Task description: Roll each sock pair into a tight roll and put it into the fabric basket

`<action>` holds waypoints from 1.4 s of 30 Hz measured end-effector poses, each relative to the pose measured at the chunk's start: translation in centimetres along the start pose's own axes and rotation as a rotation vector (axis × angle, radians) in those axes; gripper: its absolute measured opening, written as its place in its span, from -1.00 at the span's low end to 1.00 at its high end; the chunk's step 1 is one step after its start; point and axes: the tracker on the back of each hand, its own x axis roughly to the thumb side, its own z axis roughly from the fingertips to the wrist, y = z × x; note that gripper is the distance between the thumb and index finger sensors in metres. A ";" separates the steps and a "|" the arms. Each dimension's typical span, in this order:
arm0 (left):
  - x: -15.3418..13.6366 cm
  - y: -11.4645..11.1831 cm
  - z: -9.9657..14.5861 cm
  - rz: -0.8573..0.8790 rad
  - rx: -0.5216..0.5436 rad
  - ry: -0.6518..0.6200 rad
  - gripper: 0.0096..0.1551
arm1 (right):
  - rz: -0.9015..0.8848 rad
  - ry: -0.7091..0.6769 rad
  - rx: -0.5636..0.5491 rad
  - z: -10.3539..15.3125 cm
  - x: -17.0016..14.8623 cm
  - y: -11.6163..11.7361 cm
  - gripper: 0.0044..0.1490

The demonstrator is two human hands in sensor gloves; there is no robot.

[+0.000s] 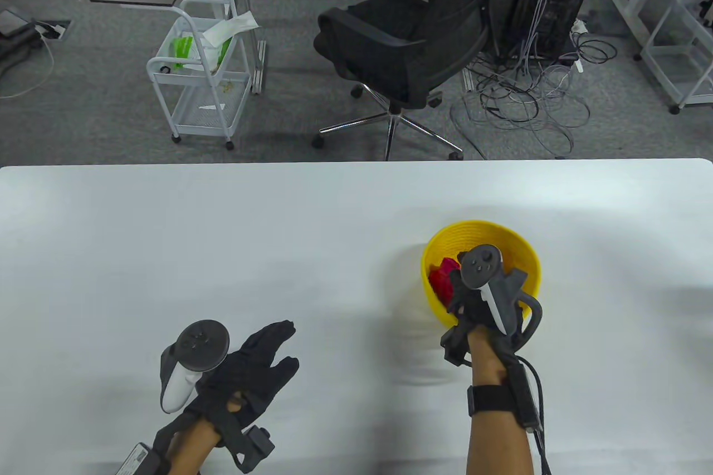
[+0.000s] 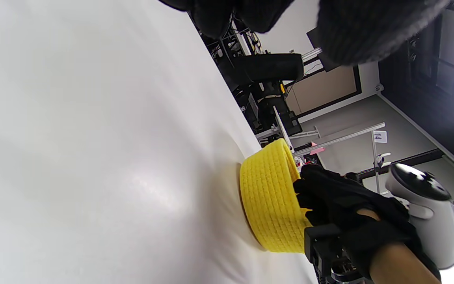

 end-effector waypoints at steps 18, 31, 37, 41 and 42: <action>0.8 0.8 1.1 -0.119 0.077 0.001 0.00 | -0.159 -0.526 0.373 13.5 5.1 0.2 0.15; -0.4 -0.1 0.1 -0.231 0.071 0.050 0.05 | -0.019 -0.534 0.480 14.8 5.1 5.3 0.22; -1.1 -0.6 -0.2 -0.279 0.026 0.105 0.07 | -0.007 -0.544 0.482 15.0 5.1 5.6 0.22; -1.6 -0.5 -0.3 -0.267 -0.005 0.119 0.06 | -0.004 -0.553 0.459 15.2 5.1 5.6 0.20; -1.7 -0.5 -0.3 -0.266 -0.003 0.122 0.06 | -0.002 -0.553 0.458 15.2 5.1 5.6 0.19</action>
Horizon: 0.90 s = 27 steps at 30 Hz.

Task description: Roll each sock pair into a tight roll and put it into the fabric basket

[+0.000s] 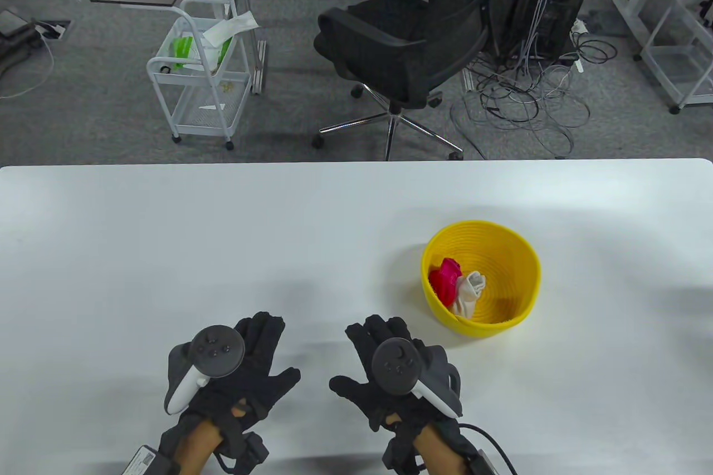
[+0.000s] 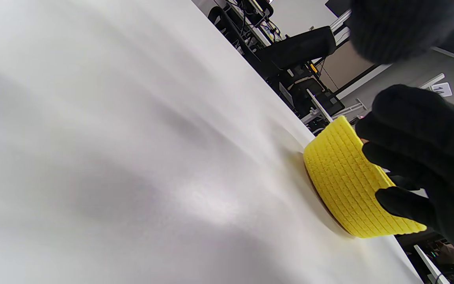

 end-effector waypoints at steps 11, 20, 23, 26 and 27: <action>-0.2 -0.3 0.0 -0.005 -0.050 0.036 0.06 | -0.028 0.000 0.010 0.1 -0.6 -0.1 0.19; -0.5 -0.4 -0.1 0.007 -0.081 0.060 0.05 | -0.040 0.007 0.034 0.2 -0.8 0.3 0.18; -0.4 -0.5 -0.1 0.007 -0.087 0.061 0.05 | -0.036 0.006 0.038 0.1 -0.7 0.3 0.18; -0.4 -0.5 -0.1 0.004 -0.092 0.060 0.05 | -0.037 0.002 0.036 0.2 -0.7 0.4 0.18; -0.4 -0.5 -0.1 0.004 -0.093 0.060 0.05 | -0.037 0.002 0.036 0.1 -0.7 0.4 0.18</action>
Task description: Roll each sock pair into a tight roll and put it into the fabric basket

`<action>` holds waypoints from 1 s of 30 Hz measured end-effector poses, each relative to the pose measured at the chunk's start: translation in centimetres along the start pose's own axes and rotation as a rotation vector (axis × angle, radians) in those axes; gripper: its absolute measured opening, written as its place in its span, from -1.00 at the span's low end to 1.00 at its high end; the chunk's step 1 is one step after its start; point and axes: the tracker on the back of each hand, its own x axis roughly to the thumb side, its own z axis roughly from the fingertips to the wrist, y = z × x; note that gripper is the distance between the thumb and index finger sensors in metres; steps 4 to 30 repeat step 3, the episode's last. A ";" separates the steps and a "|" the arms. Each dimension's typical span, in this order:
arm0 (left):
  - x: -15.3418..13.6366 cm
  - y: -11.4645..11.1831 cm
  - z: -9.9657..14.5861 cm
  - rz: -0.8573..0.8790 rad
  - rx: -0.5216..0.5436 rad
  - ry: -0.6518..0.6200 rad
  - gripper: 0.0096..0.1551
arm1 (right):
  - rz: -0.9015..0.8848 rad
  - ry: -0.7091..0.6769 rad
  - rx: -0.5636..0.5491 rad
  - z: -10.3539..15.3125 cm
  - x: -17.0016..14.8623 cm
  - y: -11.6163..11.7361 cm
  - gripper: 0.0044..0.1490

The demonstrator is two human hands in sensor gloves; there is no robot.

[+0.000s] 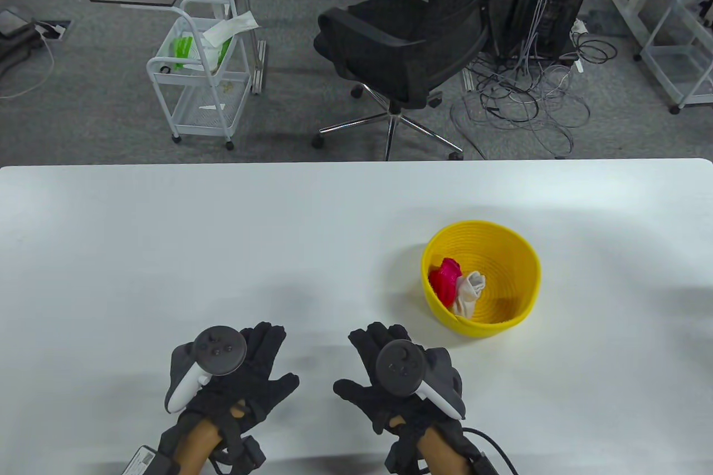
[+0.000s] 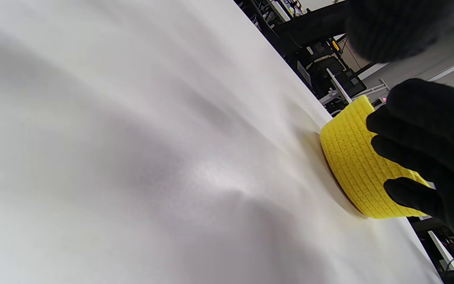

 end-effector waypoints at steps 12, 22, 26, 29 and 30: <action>0.0 -0.1 0.0 0.013 -0.006 0.003 0.05 | 0.000 0.003 0.001 0.0 0.0 0.0 0.18; 0.0 -0.1 0.0 0.013 -0.006 0.003 0.05 | 0.000 0.003 0.001 0.0 0.0 0.0 0.18; 0.0 -0.1 0.0 0.013 -0.006 0.003 0.05 | 0.000 0.003 0.001 0.0 0.0 0.0 0.18; 0.0 -0.1 0.0 0.013 -0.006 0.003 0.05 | 0.000 0.003 0.001 0.0 0.0 0.0 0.18; 0.0 -0.1 0.0 0.013 -0.006 0.003 0.05 | 0.000 0.003 0.001 0.0 0.0 0.0 0.18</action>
